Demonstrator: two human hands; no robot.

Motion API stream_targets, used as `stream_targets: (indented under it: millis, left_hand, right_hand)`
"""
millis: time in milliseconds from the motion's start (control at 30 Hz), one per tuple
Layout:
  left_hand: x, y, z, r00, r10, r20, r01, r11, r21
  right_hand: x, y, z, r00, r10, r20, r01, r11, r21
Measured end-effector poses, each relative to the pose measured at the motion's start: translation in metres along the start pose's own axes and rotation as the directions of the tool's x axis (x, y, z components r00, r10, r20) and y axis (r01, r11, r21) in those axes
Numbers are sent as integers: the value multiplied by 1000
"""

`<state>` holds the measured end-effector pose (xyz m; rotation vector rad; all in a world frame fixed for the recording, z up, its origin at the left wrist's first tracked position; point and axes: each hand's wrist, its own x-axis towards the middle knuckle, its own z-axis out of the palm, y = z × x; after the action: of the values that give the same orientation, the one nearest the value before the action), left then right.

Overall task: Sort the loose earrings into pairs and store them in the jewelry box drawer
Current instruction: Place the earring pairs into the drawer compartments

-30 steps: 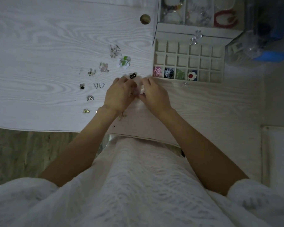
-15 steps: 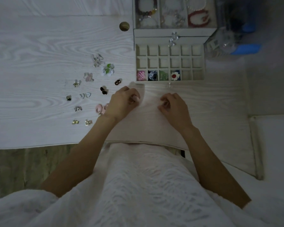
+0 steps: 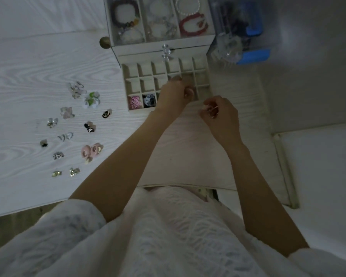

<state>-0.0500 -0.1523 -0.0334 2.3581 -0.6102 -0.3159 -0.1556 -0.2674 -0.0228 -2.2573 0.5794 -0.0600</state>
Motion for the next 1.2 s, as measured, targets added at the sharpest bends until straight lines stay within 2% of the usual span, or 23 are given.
stream_targets:
  millis: [133,233,300,400,500,700,933,1033,1100,1200]
  left_hand:
    - [10,13,-4,992,44,118,-71,969,235]
    - [11,10,-7,987,69,142,-108,951,291]
    - [4,4,-7,989,118,88,-139,945,297]
    - [-10,-5,-4,972,235,6,-218,891,398]
    - [-16,-10,1,961,276,17,-256,867,427]
    - [-14,-11,2,963,269,31,-255,860,443]
    - [-18,-15,0,950,310,27,-265,760,593]
    - [-23,-17,0,939,341,-34,-269,794,545]
    - [-26,-16,-2,941,331,-73,-248,819,517]
    - [-34,-15,-1,936,348,-48,-263,785,561]
  right_hand:
    - [16,0,-8,999,-7,-39,7,1000,-1]
    - [27,-2,-8,998,-40,-53,40,999,-13]
    - [33,-4,-4,996,-70,-53,68,997,-40]
    - [40,-9,6,993,-118,3,118,990,-80]
    - [44,-10,12,990,-137,42,141,983,-119]
    - [42,-4,2,989,-148,3,148,980,-130]
    - [37,0,2,982,-188,3,188,978,-95]
    - [38,-4,6,973,-233,-4,232,970,-79]
    - [42,-6,11,966,-257,36,259,959,-116]
    - [49,-5,14,956,-265,122,286,935,-209]
